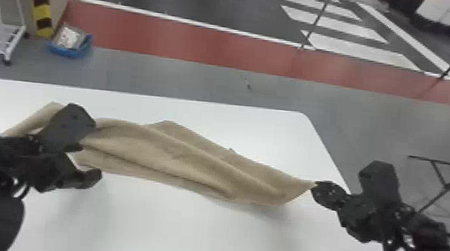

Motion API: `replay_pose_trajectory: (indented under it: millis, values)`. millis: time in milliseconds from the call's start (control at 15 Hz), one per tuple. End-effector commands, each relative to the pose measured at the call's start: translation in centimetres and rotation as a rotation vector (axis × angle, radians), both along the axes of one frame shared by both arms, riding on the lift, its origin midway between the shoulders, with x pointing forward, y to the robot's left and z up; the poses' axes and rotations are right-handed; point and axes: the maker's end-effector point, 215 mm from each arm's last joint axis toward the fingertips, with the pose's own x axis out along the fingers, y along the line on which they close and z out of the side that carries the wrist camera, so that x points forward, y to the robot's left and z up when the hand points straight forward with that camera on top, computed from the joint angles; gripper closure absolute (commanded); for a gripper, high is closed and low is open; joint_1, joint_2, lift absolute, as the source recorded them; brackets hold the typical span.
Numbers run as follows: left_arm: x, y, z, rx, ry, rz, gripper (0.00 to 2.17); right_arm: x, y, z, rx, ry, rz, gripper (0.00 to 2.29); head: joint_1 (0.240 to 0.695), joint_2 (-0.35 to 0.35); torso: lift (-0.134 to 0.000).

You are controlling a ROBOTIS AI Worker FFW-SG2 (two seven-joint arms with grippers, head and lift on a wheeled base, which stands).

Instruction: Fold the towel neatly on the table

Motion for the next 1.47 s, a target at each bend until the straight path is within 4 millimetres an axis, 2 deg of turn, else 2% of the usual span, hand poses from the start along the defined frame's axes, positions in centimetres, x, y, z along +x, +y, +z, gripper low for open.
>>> replay_pose_trajectory:
  millis: [0,133,267,333,467,533,600,667,800,867,1067,1200,1267,1400]
  values:
    - [0.1,0.1,-0.7,0.012,0.006,0.009,0.58,-0.2,0.0,0.1,-0.001,-0.001,0.002,1.36,0.695,-0.35,-0.124]
    - [0.2,0.4,-0.7,0.015,0.003,0.013,0.58,-0.4,-0.2,0.2,0.008,-0.004,-0.005,1.36,0.695,-0.35,-0.124]
    - [0.6,1.1,-0.6,0.028,-0.016,0.04,1.16,-0.6,-0.3,0.1,0.008,0.0,-0.007,1.36,0.695,-0.35,-0.124]
    - [0.7,1.6,-0.6,0.03,-0.02,0.056,1.3,-0.6,-0.3,0.1,0.008,-0.001,-0.007,1.36,0.695,-0.35,-0.124]
    - [0.3,2.1,-0.8,0.023,-0.009,0.062,1.32,-0.6,-0.2,0.1,0.008,-0.002,-0.004,1.36,0.695,-0.349,-0.124]
    - [-0.2,2.2,-1.0,0.017,-0.003,0.066,1.41,-0.6,-0.2,0.1,0.008,-0.002,-0.004,1.36,0.695,-0.347,-0.124]
    - [-0.6,2.8,-0.3,0.004,-0.015,0.082,1.55,-0.7,-0.2,0.3,0.012,-0.005,-0.005,1.36,0.695,-0.346,-0.124]
    - [-1.4,3.8,0.7,-0.017,-0.024,0.104,1.61,-0.6,-0.1,0.9,0.026,-0.019,-0.001,1.36,0.695,-0.344,-0.124]
    - [-3.4,5.7,3.9,-0.073,-0.053,0.131,1.61,-0.9,0.3,1.9,0.078,-0.034,0.003,1.36,0.695,-0.339,-0.124]
    - [-4.7,7.2,5.9,-0.101,-0.072,0.156,1.61,-1.1,0.7,2.7,0.116,-0.047,0.011,1.35,0.695,-0.329,-0.124]
    - [-9.7,11.1,10.3,-0.179,-0.031,0.22,1.61,-2.2,3.3,4.9,0.25,-0.046,0.058,1.36,0.695,-0.299,-0.124]
    - [-12.4,12.2,12.9,-0.213,-0.015,0.198,1.61,-2.8,4.3,6.2,0.289,-0.046,0.09,1.36,0.695,-0.257,-0.124]
    - [-13.2,12.6,14.2,-0.215,-0.019,0.179,1.61,-3.0,4.5,6.7,0.302,-0.05,0.102,1.36,0.695,-0.246,-0.124]
    - [-12.9,12.8,16.1,-0.206,-0.054,0.176,1.61,-3.0,4.5,7.1,0.322,-0.06,0.102,1.36,0.695,-0.231,-0.124]
